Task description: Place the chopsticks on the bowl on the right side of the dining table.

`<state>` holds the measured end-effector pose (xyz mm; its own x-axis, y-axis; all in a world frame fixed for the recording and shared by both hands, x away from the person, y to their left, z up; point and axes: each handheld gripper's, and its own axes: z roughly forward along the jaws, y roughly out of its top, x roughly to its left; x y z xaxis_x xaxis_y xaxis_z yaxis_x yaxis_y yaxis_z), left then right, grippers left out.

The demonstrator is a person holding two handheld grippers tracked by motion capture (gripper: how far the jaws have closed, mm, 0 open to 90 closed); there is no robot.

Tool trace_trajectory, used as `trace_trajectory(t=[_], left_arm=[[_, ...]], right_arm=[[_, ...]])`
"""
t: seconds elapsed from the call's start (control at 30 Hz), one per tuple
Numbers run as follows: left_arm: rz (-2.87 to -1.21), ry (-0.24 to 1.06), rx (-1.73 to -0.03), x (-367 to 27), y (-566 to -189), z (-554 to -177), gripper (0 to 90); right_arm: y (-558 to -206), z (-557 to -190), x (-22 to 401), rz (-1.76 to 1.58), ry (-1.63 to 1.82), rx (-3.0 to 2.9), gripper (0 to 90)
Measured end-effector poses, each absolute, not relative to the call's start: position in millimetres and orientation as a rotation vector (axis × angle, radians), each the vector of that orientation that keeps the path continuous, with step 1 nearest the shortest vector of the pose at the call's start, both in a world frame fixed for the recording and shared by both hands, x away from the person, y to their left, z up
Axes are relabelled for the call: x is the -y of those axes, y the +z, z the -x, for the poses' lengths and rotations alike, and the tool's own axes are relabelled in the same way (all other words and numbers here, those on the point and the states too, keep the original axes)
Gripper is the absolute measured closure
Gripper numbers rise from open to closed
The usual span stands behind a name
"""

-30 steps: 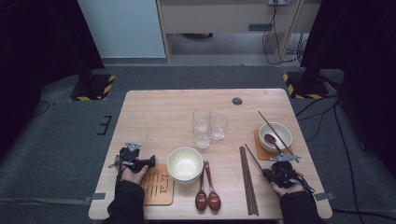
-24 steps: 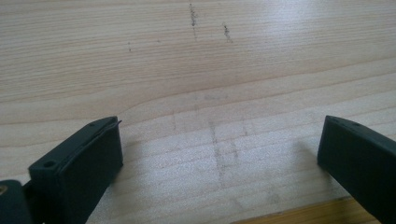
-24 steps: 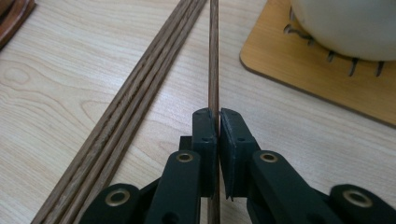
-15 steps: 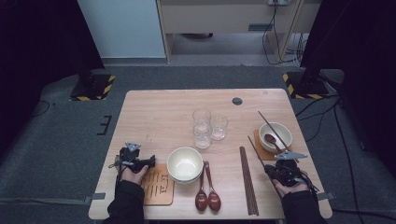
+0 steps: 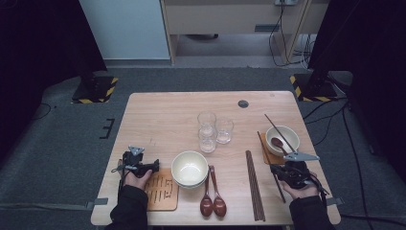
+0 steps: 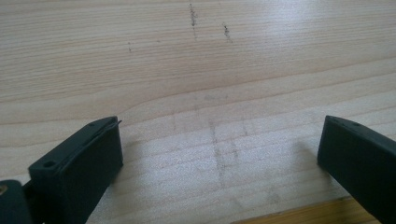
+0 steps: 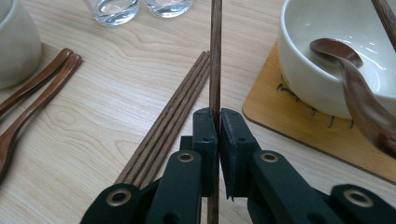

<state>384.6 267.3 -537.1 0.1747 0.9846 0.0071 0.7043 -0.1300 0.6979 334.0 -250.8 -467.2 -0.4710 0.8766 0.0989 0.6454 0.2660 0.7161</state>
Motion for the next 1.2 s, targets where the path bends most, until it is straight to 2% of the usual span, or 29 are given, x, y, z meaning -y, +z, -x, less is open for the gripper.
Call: trace_trajectory(t=[0.6,1.2], left_arm=[[-1.900,0.654,-1.588,-267,-537,-385,0.0],[-1.900,0.654,-1.587,-267,-537,-385,0.0]], right_arm=[[-461,-333,251,-1.374,1.048,-2.223,85.6],[-432,-326,256,-1.329,1.142,-2.158,85.6]])
